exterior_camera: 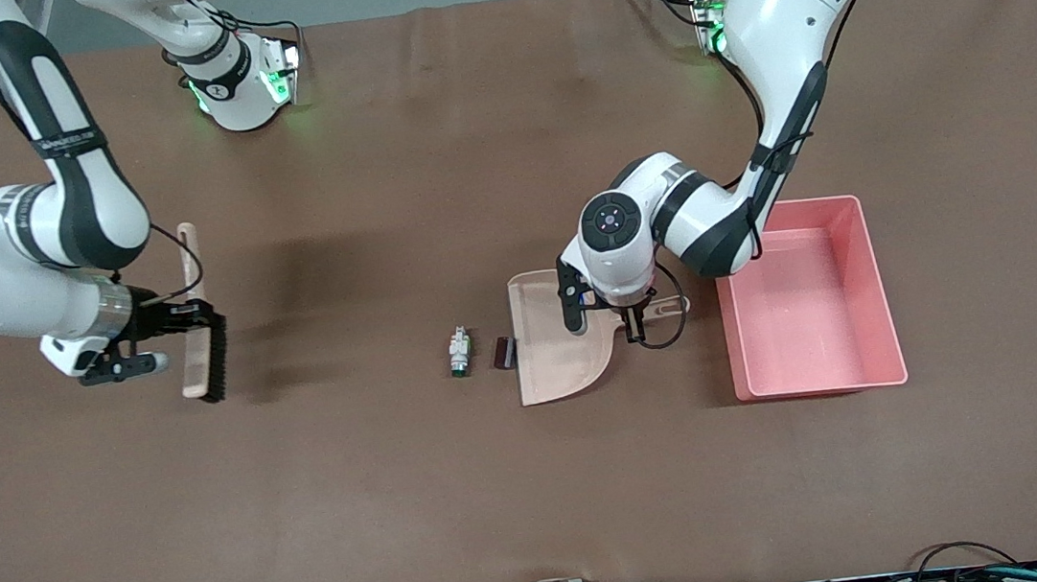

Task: Clean e-waste and dump in bin
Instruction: 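Lift the brush with the right gripper and move it toward the switch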

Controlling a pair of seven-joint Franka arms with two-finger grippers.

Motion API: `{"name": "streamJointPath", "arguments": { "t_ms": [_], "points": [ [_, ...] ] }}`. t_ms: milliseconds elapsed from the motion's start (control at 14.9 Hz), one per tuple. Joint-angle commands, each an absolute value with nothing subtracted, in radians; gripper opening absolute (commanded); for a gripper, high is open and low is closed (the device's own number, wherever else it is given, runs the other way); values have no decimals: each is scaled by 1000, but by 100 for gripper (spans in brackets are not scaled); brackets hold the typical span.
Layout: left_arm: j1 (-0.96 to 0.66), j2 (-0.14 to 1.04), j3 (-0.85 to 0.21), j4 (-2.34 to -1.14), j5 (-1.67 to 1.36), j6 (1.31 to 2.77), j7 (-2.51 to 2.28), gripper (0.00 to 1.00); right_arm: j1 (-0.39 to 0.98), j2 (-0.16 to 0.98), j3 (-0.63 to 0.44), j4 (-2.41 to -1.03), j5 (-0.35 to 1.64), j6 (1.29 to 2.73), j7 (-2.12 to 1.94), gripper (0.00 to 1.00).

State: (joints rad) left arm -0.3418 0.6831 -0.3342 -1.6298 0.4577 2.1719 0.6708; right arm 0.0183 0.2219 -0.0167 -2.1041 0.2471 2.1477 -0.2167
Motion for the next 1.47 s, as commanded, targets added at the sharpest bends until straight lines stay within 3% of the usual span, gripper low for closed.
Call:
{"name": "streamJointPath", "arguments": {
  "t_ms": [0,670,1072,1407],
  "points": [
    [-345,692,-336,-1614,477,2175,683,31,89,219,-17,-2105,270,2148,-119,0],
    [-351,692,-336,-1614,472,2175,672,28,340,285,-17,-2042,270,2219,316,0],
    [-351,692,-336,-1614,477,2174,673,28,517,471,-17,-2010,270,2460,490,0],
    [-357,690,-336,-1614,480,2166,675,28,594,626,-18,-1832,268,2453,595,0]
  ]
}}
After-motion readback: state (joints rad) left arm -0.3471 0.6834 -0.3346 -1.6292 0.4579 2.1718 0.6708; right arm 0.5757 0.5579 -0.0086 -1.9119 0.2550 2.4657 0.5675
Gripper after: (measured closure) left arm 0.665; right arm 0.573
